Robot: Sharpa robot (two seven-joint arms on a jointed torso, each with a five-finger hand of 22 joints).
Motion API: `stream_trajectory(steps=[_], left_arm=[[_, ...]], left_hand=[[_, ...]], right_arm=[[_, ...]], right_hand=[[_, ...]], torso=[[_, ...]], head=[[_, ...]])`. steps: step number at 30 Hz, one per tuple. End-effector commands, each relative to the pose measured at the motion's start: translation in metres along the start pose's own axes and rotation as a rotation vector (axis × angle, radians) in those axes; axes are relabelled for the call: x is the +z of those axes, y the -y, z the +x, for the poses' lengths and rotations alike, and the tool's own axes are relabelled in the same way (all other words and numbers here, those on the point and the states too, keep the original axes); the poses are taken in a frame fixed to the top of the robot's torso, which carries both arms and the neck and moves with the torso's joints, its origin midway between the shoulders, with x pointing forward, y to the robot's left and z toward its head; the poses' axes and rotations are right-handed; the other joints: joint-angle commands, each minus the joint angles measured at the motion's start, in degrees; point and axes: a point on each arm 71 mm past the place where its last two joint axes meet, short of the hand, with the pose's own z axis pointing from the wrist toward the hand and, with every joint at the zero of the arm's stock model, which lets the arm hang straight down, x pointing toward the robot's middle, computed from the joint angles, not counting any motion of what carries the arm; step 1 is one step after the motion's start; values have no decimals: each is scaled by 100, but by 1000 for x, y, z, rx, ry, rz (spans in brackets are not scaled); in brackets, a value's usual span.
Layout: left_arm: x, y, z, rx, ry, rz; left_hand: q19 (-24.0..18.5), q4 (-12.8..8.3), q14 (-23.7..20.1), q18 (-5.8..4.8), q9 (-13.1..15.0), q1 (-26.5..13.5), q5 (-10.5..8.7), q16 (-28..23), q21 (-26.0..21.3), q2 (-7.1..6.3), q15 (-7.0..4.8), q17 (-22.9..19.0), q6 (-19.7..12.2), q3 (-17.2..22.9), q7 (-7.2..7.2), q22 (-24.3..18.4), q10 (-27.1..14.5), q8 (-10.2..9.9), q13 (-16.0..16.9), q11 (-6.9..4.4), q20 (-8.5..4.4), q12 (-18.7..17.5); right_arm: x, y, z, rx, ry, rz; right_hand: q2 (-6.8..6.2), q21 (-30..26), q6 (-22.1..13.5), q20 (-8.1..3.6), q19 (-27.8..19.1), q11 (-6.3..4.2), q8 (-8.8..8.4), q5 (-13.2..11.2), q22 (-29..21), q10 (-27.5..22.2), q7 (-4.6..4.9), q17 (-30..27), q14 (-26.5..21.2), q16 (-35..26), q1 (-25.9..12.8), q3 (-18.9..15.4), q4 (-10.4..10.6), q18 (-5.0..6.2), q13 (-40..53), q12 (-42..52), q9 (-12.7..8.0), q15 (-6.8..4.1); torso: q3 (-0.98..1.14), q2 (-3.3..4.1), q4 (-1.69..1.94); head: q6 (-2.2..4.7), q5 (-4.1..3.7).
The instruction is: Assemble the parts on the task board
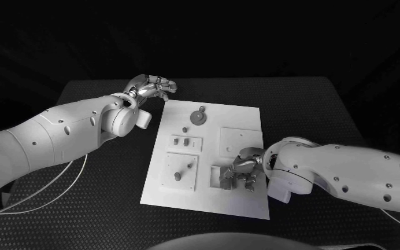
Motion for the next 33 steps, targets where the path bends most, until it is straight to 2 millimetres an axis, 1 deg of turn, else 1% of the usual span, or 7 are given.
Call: stream_trajectory(steps=[1, 4, 11, 15, 17, 23, 33], left_arm=[[0, 2, 3, -10, -15, 7], [0, 2, 3, -10, -14, 8], [0, 1, 2, -9, -13, 7], [0, 2, 2, -10, -15, 8], [0, 1, 2, -9, -13, 7], [0, 1, 1, -9, -13, 6], [0, 1, 1, -9, -12, 7]], left_hand=[[33, 42, -8, 95, 5, -47, -14, -38, -24, -3, 23, 9, -37, -2, -6, 7, -45, -18, -7, -11, -34, -14], [34, 43, -8, 95, 5, -48, -13, -38, -24, -2, 24, 10, -37, -1, -6, 8, -45, -18, -7, -11, -33, -14], [34, 47, -8, 95, 5, -51, -14, -39, -25, -2, 24, 12, -39, -2, -6, 10, -46, -18, -7, -10, -33, -14], [34, 49, -8, 95, 5, -52, -14, -40, -26, -2, 24, 13, -39, -2, -6, 11, -47, -18, -7, -10, -33, -14], [34, 50, -8, 95, 5, -52, -14, -40, -26, -1, 24, 14, -40, -2, -5, 11, -47, -18, -7, -10, -33, -14], [35, 55, -8, 95, 6, -55, -14, -41, -27, -1, 25, 16, -40, -2, -5, 13, -47, -17, -7, -10, -32, -13], [35, 60, -8, 96, 6, -58, -15, -42, -29, 0, 25, 18, -41, -2, -5, 15, -48, -17, -7, -10, -32, -13]], right_arm=[[1, 0, 2, 5, 0, -1], [2, 0, 1, 5, 7, 0], [3, -1, 2, -5, 0, -4], [5, -1, 4, -11, -9, -3], [6, 0, 3, -10, -4, -1], [6, -2, 5, -17, -13, -7], [7, -3, 6, -25, -23, -7]], right_hand=[[-8, 30, 29, 33, 2, 8, -20, 3, 106, 46, 2, 9, 2, -20, -51, 8, 15, 88, 7, -34, 4, -15], [-14, 31, 31, 33, 1, 8, -23, 2, 105, 46, 2, 13, 2, -23, -62, 7, 17, 88, 11, -37, 3, -15], [-45, 33, 33, 32, -2, 8, -34, -6, 103, 48, 3, 30, 3, -35, -108, 7, 32, 88, 26, -48, -2, -15], [-132, 31, 29, 30, -11, 10, -50, -15, 100, 42, 5, 50, 1, -51, -165, 8, 62, 88, 44, -65, -8, -14], [-154, 32, 27, 29, -12, 11, -55, -17, 99, 39, 6, 57, 1, -57, -177, 14, 75, 88, 51, -71, -9, -14], [-178, 31, 21, 26, -16, 12, -63, -19, 98, 35, 8, 66, -1, -65, -190, 23, 91, 88, 60, -79, -11, -13], [-261, 29, 8, 24, -26, 16, -78, -24, 97, 25, 13, 88, -9, -84, -204, 38, 116, 88, 80, -96, -13, -10]], torso=[[1, 0, -1], [4, -1, 1], [3, 1, -1], [0, -1, 1], [0, 0, 2], [1, -2, -2], [0, -2, -1]], head=[[5, 7], [7, 12], [8, 17], [9, 19], [11, 23], [10, 25], [-1, 38]])
